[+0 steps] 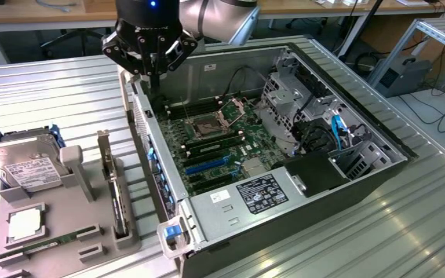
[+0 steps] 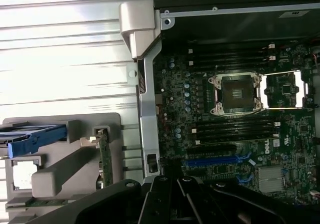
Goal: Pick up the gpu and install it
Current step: 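Reach for the gpu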
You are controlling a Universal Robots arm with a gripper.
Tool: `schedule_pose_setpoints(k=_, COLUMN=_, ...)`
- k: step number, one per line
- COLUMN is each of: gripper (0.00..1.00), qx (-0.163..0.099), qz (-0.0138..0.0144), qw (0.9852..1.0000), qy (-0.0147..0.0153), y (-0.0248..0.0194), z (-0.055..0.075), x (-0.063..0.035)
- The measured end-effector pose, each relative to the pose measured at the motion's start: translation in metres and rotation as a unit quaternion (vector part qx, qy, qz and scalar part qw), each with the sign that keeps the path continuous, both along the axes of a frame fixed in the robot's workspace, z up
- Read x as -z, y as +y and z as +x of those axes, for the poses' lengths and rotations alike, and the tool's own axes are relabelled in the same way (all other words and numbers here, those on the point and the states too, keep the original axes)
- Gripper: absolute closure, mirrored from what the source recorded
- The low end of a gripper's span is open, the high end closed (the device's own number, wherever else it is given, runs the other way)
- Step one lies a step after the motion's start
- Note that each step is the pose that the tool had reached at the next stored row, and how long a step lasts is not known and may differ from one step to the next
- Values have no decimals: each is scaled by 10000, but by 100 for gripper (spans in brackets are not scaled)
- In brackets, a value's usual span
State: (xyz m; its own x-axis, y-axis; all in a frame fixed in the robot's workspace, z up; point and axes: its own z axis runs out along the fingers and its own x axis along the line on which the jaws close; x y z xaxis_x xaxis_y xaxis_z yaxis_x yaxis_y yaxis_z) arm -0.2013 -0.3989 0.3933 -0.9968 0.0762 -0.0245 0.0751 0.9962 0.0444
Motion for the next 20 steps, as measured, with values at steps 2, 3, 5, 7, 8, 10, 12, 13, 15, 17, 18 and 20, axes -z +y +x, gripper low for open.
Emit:
schedule_pose_setpoints(k=2, gripper=89, qx=0, qz=-1, qw=10000, qy=0, y=0, z=-25, x=-1)
schedule_pose_setpoints(k=3, gripper=89, qx=0, qz=-1, qw=10000, qy=1, y=0, z=-36, x=-1)
schedule_pose_setpoints(k=5, gripper=89, qx=0, qz=0, qw=10000, qy=0, y=0, z=-67, x=0)
schedule_pose_setpoints(k=7, gripper=89, qx=0, qz=0, qw=10000, qy=0, y=0, z=-98, x=0)
schedule_pose_setpoints(k=8, gripper=89, qx=0, qz=0, qw=10000, qy=0, y=0, z=-111, x=0)
schedule_pose_setpoints(k=10, gripper=89, qx=0, qz=0, qw=10000, qy=0, y=0, z=-126, x=0)
schedule_pose_setpoints(k=12, gripper=89, qx=0, qz=0, qw=10000, qy=0, y=0, z=-140, x=0)
schedule_pose_setpoints(k=13, gripper=89, qx=0, qz=0, qw=10000, qy=0, y=0, z=-147, x=0)
schedule_pose_setpoints(k=15, gripper=89, qx=0, qz=0, qw=10000, qy=0, y=0, z=-163, x=0)
schedule_pose_setpoints(k=17, gripper=89, qx=0, qz=0, qw=10000, qy=0, y=0, z=-178, x=0)
schedule_pose_setpoints(k=18, gripper=89, qx=0, qz=0, qw=10000, qy=0, y=0, z=-187, x=0)
schedule_pose_setpoints(k=20, gripper=89, qx=0, qz=0, qw=10000, qy=0, y=0, z=-211, x=0)
